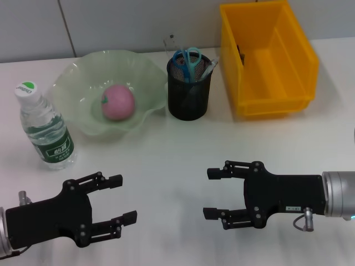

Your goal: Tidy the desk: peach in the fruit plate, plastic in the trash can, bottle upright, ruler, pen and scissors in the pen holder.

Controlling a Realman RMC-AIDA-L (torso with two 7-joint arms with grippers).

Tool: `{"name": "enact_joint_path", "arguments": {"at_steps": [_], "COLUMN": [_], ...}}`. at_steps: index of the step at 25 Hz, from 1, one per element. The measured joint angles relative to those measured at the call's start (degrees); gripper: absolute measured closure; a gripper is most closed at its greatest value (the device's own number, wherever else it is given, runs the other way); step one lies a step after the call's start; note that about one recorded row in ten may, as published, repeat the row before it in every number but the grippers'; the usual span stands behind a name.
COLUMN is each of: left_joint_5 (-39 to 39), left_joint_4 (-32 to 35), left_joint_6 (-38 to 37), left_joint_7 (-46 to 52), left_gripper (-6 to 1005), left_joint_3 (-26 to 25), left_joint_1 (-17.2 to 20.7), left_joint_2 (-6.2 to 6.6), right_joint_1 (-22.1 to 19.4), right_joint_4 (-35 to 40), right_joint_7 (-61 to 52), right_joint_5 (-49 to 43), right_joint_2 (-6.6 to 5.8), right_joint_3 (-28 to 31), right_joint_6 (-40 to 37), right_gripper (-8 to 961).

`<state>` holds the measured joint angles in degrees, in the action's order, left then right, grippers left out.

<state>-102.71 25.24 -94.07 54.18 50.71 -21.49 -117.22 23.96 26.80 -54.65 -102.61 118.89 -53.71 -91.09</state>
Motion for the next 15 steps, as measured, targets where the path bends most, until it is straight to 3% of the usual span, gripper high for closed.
{"name": "enact_joint_path", "arguments": {"at_steps": [15], "left_joint_5": [-0.12], "left_joint_4": [0.16], "left_joint_6": [-0.03], "left_joint_7": [0.23], "left_gripper": [215], "left_joint_3": [0.01], "left_joint_1": [-0.47], "left_joint_2": [0.31], "right_joint_1": [0.20], "right_joint_4": [-0.26], "right_joint_7": [-0.01], "right_joint_5": [0.46], "right_joint_2": [0.11], "right_joint_3": [0.62], "right_joint_6": [1.00], "right_gripper": [164]}}
